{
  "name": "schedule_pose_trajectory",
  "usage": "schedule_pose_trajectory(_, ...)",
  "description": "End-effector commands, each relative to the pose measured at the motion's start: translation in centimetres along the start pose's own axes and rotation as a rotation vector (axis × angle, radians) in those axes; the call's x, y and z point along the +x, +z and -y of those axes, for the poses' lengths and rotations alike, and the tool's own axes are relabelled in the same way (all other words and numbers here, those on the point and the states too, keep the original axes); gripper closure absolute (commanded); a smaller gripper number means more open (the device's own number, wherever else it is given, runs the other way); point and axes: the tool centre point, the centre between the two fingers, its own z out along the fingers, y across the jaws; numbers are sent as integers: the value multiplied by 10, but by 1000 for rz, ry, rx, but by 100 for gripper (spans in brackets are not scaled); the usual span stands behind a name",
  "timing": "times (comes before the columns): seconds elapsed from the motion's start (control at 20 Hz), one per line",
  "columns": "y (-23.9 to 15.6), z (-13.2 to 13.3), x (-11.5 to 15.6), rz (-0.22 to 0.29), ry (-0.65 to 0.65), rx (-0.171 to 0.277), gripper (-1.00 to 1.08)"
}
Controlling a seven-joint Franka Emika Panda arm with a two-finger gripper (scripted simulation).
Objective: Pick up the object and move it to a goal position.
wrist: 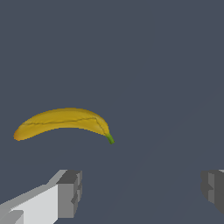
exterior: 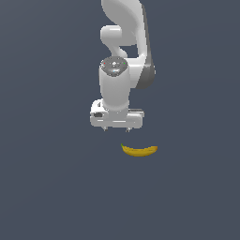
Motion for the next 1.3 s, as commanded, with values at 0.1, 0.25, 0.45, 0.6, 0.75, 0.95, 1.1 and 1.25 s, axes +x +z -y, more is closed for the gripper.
schedule_pose_trajectory(0.1,1,1,1,-1,-5,-2,-92)
schedule_pose_trajectory(0.25,4,5,4,-7,-29,-11,-92)
schedule_pose_trajectory(0.45,7,9,7,-13,-50,-19,-92)
schedule_pose_trajectory(0.6,7,9,7,-12,-50,-19,-92)
schedule_pose_trajectory(0.75,8,10,7,-12,-66,-19,-92)
schedule_pose_trajectory(0.95,11,13,8,-10,-110,-21,-92)
schedule_pose_trajectory(1.1,14,16,9,-8,-159,-23,-92)
schedule_pose_trajectory(1.25,18,20,10,-5,-222,-25,-92)
